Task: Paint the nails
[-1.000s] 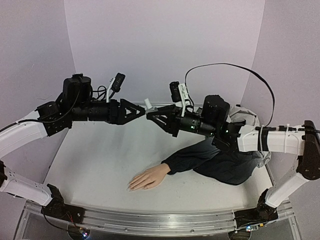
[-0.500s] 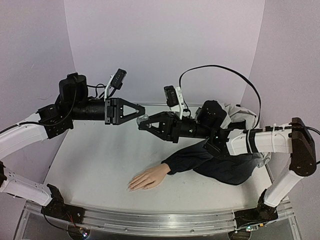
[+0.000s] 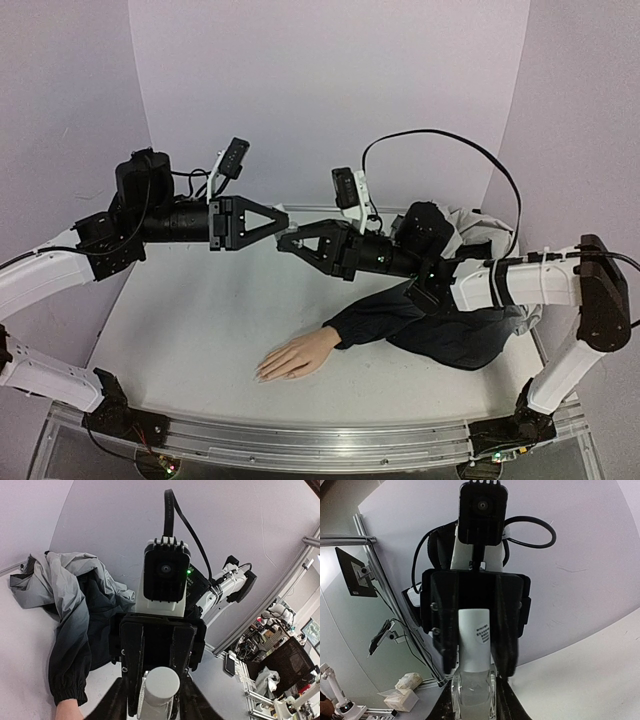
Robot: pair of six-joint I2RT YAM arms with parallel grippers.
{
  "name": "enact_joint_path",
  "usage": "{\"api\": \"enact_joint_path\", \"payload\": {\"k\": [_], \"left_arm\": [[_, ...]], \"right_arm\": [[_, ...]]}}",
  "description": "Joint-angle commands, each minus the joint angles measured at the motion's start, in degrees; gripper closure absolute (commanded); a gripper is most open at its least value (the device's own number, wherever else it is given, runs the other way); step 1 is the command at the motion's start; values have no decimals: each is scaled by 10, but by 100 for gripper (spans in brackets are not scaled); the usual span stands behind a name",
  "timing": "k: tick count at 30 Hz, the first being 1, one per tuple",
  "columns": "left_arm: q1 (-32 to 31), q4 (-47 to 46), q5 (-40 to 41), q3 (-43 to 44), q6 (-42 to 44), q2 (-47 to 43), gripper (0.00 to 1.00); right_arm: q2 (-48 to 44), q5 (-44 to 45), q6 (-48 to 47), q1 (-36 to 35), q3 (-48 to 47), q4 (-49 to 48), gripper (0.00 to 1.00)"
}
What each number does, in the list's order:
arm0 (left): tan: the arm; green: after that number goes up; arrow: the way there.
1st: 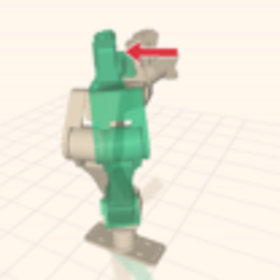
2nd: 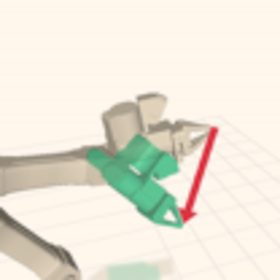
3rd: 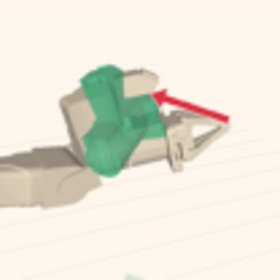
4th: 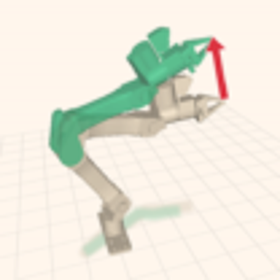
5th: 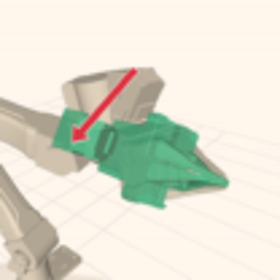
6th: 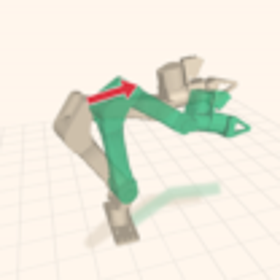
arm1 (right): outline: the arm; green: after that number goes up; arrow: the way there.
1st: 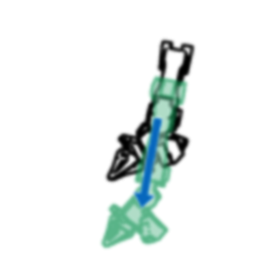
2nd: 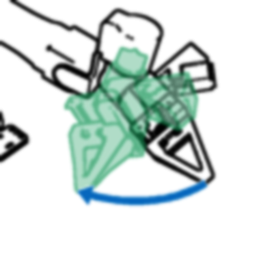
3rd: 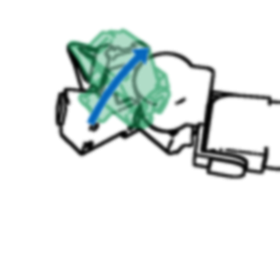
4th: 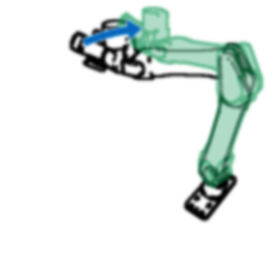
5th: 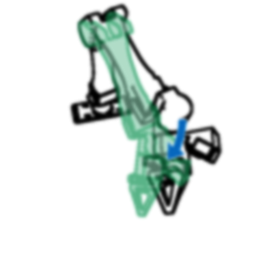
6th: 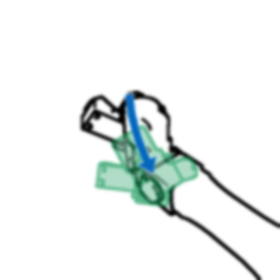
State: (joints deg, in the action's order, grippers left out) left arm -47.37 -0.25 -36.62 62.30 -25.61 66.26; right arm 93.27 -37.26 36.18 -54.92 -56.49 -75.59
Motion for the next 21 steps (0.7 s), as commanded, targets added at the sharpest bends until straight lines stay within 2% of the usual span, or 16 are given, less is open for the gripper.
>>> {"api": "enact_joint_path", "payload": {"k": [1,4,7,16,17,19,21], "left_arm": [[1,-18,23,5,-12,-10,59],[1,-18,32,5,-10,-11,58],[1,-17,39,5,-9,-10,64],[1,12,75,19,0,10,93],[1,23,84,22,3,12,98],[1,49,110,29,12,15,100],[0,78,156,32,14,18,100]], "right_arm": [[3,18,-30,6,-8,-43,100],[5,18,-33,5,-11,-39,100],[9,15,-37,5,-17,-32,100],[15,33,-70,5,-35,23,100],[12,52,-80,5,-35,38,100],[3,103,-103,5,-37,78,100],[-7,220,-144,-5,-51,154,100]]}}
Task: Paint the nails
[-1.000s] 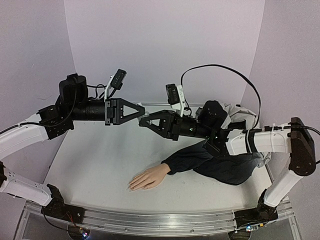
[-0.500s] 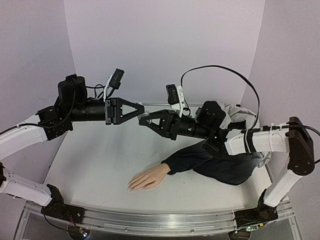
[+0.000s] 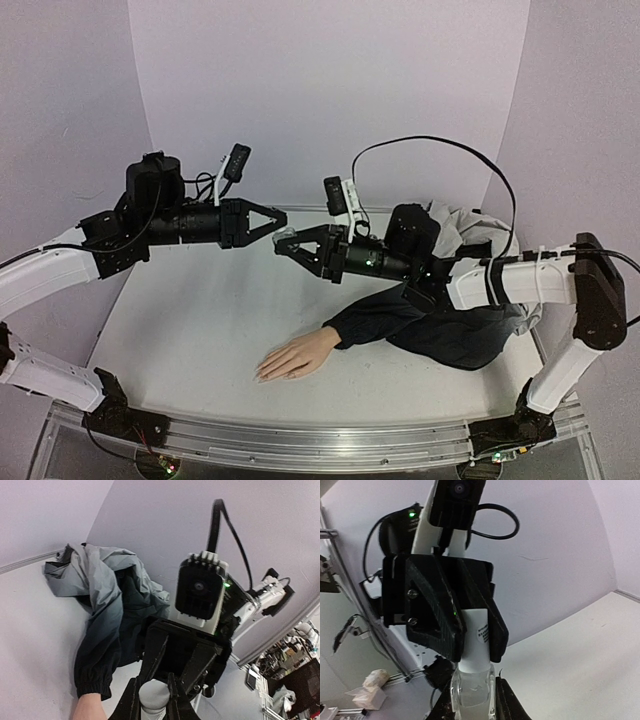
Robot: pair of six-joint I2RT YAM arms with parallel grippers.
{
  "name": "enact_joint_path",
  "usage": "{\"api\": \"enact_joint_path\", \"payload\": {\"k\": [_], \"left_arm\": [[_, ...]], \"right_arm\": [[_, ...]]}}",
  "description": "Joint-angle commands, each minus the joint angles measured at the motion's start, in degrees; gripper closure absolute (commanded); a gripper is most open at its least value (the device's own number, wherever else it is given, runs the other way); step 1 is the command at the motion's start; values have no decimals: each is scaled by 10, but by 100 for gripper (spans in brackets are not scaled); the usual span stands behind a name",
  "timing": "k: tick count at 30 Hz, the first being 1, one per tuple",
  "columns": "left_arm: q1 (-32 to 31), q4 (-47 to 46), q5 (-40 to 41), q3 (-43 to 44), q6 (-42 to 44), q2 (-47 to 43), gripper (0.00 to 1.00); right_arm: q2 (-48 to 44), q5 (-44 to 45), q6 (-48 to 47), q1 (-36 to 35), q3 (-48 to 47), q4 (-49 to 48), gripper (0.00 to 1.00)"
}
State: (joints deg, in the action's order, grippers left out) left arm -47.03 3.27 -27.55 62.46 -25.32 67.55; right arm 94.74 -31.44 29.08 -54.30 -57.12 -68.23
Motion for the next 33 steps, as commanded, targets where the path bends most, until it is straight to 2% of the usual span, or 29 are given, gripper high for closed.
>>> {"api": "enact_joint_path", "payload": {"k": [1,3,4,5,6,7,9,12,14,15,20,23,26,29,33], "left_arm": [[-4,67,104,36,7,8,100],[-6,134,212,53,-21,20,100],[-6,158,243,60,-32,28,100],[-6,168,259,63,-39,35,100],[-6,171,256,64,-46,39,100],[-6,171,251,66,-49,43,100],[-6,170,238,71,-50,44,100],[-5,168,227,73,-43,37,100],[-5,162,215,71,-34,29,94],[-5,159,204,70,-27,25,87],[1,120,125,49,3,-13,38],[4,91,70,33,12,-35,22],[4,68,19,30,11,-35,19],[4,30,-25,23,-1,-32,24],[4,-22,-72,20,-21,-25,34]], "right_arm": [[-19,324,-105,-35,-69,162,100],[31,728,-166,-105,-156,284,100],[62,866,-196,-126,-182,297,100],[91,947,-243,-140,-208,297,100],[112,990,-275,-150,-229,291,100],[127,994,-309,-157,-246,281,100],[129,924,-318,-157,-250,266,100],[98,751,-321,-149,-207,212,100],[75,649,-314,-139,-178,195,100],[61,592,-306,-131,-161,188,100],[-17,199,-225,-48,-75,158,100],[-35,10,-151,0,-48,111,100],[-30,-120,-70,24,-41,45,100],[-19,-179,14,26,-30,-43,100],[16,-209,111,25,-29,-173,100]]}}
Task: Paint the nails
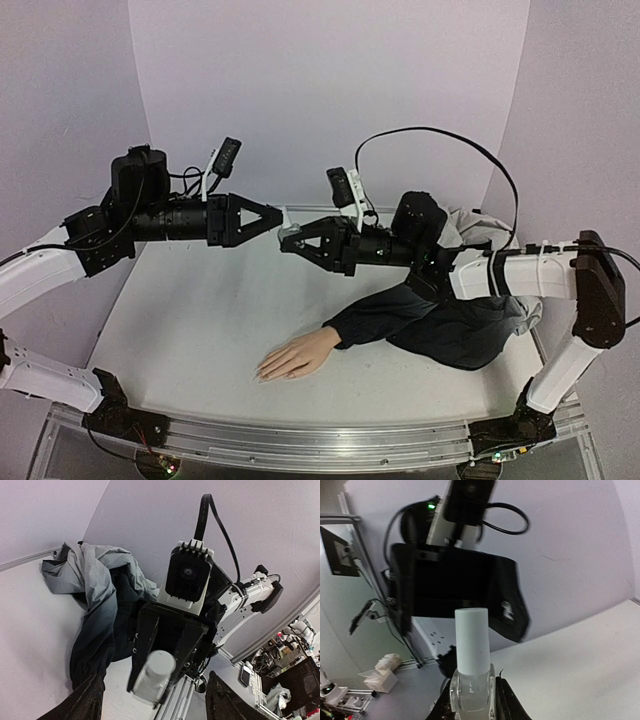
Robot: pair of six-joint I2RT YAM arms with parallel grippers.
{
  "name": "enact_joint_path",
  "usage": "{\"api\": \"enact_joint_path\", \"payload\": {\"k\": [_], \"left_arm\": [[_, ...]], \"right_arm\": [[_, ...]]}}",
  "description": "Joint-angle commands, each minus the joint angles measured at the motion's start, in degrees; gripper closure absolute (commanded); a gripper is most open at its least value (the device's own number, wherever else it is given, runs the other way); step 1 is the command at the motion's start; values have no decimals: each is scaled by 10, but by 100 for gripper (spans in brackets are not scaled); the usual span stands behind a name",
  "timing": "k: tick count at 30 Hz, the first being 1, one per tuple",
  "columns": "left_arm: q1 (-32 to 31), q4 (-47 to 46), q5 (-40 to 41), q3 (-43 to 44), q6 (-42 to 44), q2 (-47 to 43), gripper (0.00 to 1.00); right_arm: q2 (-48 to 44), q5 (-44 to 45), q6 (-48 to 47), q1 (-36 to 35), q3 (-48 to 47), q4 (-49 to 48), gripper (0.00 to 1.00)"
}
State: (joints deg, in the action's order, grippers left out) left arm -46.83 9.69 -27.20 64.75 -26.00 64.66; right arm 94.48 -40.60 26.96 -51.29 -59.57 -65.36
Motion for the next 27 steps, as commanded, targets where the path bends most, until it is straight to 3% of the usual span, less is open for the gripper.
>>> {"api": "enact_joint_path", "payload": {"k": [1,22,27], "left_arm": [[1,-92,-82,0,-17,8,37],[-3,-94,-92,1,-11,34,81],[-3,-89,-28,-8,-6,29,100]], "right_arm": [[26,-119,149,-5,-4,-228,100],[57,-82,178,-4,-17,-262,100],[18,4,96,2,-5,-142,100]]}}
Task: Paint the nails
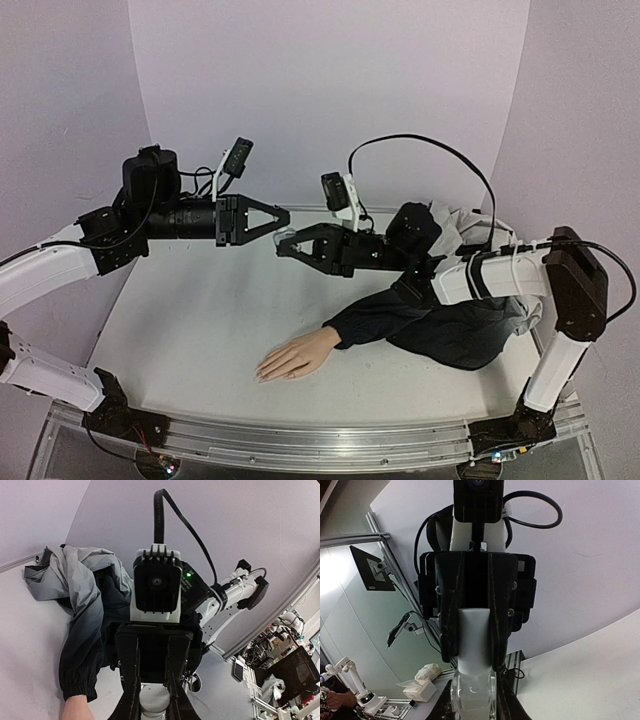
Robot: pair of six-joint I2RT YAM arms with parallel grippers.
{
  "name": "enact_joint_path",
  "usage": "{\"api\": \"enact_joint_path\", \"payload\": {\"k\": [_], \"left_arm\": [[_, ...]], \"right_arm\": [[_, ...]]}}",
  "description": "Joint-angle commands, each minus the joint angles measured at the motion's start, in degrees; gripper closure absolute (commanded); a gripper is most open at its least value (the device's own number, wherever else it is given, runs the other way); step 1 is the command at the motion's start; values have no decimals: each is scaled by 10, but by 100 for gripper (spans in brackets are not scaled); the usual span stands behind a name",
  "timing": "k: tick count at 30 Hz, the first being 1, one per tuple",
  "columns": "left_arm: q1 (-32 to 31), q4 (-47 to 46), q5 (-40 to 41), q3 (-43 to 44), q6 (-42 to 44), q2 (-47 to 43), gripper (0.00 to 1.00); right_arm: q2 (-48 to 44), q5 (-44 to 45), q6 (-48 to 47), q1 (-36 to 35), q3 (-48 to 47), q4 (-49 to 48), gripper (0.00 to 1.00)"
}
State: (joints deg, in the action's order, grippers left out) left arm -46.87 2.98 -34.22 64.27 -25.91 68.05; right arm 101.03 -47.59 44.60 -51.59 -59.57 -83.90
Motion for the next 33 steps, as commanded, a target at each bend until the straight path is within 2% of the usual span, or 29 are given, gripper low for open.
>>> {"api": "enact_joint_path", "payload": {"k": [1,2,3,4,5,6,7,8,9,11,13,17,18,20,22,23,24,27,30,33], "left_arm": [[-3,-11,61,-3,-5,-6,100],[-3,3,89,-3,-7,-5,100],[-3,21,119,-1,-8,-5,100],[-3,45,157,3,-11,-4,100],[-3,71,194,10,-15,0,100],[-2,99,225,19,-19,7,100],[-2,121,248,27,-24,13,100],[-2,133,260,32,-27,19,100],[-2,137,264,35,-33,24,100],[-2,137,260,40,-38,33,100],[-2,138,253,48,-41,42,100],[-2,137,234,55,-41,46,100],[-2,137,224,55,-39,43,97],[-2,136,210,52,-31,32,80],[-2,131,195,46,-18,19,63],[-2,128,190,42,-13,12,56],[-2,123,187,35,-7,3,50],[0,108,168,21,-2,-18,31],[2,92,136,12,-1,-28,19],[2,83,111,14,-3,-25,16]], "right_arm": [[-64,109,-119,5,-4,92,100],[-80,166,-162,4,-8,163,100],[-98,258,-200,-1,-13,230,100],[-113,401,-236,-19,-24,318,100],[-114,691,-261,-52,-47,409,100],[-101,877,-275,-77,-74,475,100],[-83,999,-294,-98,-91,510,100],[-65,1088,-318,-114,-102,515,100],[-45,1133,-340,-124,-115,515,100],[-12,1160,-378,-143,-149,512,100],[11,1117,-403,-156,-179,504,100],[-3,933,-407,-154,-155,439,100],[-13,884,-401,-146,-145,430,100],[-43,774,-384,-123,-115,416,100],[-71,628,-354,-84,-79,398,100],[-83,542,-337,-60,-58,378,100],[-93,414,-317,-36,-35,356,100],[-94,176,-247,17,11,262,100],[-79,45,-184,27,24,177,100],[-70,-13,-111,26,42,56,100]]}}
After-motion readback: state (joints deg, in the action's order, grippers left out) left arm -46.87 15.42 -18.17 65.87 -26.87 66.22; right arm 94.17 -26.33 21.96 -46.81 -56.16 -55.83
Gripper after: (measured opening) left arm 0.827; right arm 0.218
